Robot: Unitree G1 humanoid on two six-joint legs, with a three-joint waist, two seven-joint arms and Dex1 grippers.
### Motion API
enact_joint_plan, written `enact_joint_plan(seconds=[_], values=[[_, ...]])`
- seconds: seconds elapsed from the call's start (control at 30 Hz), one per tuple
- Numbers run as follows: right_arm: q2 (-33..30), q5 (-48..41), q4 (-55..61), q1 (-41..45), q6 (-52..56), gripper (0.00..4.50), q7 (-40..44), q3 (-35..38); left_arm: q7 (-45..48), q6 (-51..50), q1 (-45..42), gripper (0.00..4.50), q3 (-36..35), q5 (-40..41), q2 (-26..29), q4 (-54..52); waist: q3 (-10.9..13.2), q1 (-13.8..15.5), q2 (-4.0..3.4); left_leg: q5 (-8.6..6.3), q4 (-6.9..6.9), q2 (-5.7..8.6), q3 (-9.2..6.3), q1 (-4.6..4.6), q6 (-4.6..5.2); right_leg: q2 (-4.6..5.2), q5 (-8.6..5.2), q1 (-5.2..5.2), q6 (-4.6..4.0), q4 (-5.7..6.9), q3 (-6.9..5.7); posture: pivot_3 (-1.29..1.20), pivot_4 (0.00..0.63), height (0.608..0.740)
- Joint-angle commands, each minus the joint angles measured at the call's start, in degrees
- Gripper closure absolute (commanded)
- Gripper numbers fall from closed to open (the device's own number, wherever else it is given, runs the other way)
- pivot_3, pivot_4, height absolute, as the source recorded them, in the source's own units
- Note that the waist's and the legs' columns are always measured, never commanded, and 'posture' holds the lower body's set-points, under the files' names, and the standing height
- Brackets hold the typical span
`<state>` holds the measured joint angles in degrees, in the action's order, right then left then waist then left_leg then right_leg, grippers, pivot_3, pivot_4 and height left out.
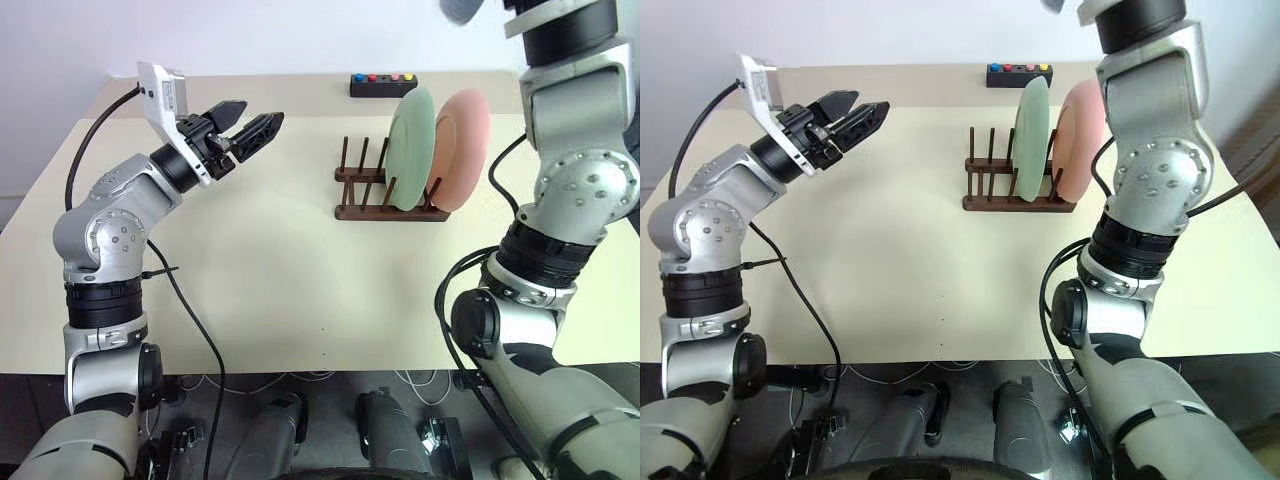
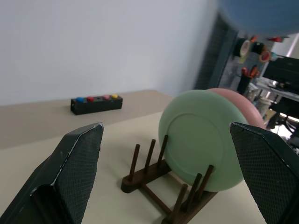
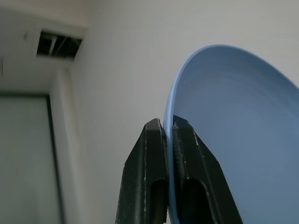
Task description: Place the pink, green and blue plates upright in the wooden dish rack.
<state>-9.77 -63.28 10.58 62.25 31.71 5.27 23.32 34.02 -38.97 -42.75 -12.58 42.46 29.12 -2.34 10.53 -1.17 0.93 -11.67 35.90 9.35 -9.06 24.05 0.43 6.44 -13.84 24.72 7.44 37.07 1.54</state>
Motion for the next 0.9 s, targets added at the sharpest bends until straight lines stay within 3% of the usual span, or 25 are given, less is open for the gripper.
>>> enact_joint_plan(seconds=[0.03,0.17,0.37,0.9], values=[[2.4,-12.6,1.5,0.1,1.8,4.5,-7.2,2.4,3.6,3.6,0.9,0.08,-0.4,-1.7,2.2,-2.2,0.0,0.0,-0.03,0.0,-0.01,-0.01,0.0,0.0,0.01,0.0,0.0,0.01,-0.01,0.01,0.0,0.0,0.15,0.74],[1.9,-16.8,1.7,-3.3,4.0,4.5,-9.5,0.9,7.4,6.2,2.7,0.08,0.8,-3.8,4.1,-3.0,0.0,0.1,-0.04,0.0,-0.05,-0.02,0.01,0.0,0.01,-0.01,0.0,0.05,-0.02,0.01,0.01,0.0,0.15,0.74],[3.1,-12.4,0.4,-10.3,4.1,4.5,-8.9,-4.5,15.8,10.4,7.2,0.08,1.2,-5.6,8.0,-4.1,0.1,-0.1,-0.12,-0.03,-0.09,-0.05,0.06,0.0,0.06,-0.08,0.0,0.09,-0.03,0.02,0.04,0.0,0.15,0.74],[6.7,-6.3,-5.2,-13.7,-0.1,4.5,-6.1,-5.9,15.8,16.2,9.0,0.08,0.2,-8.4,8.3,-4.1,0.1,0.0,-0.13,0.01,-0.2,-0.14,0.05,0.0,0.0,-0.23,0.03,0.17,-0.07,0.01,0.07,0.0,0.15,0.74]])
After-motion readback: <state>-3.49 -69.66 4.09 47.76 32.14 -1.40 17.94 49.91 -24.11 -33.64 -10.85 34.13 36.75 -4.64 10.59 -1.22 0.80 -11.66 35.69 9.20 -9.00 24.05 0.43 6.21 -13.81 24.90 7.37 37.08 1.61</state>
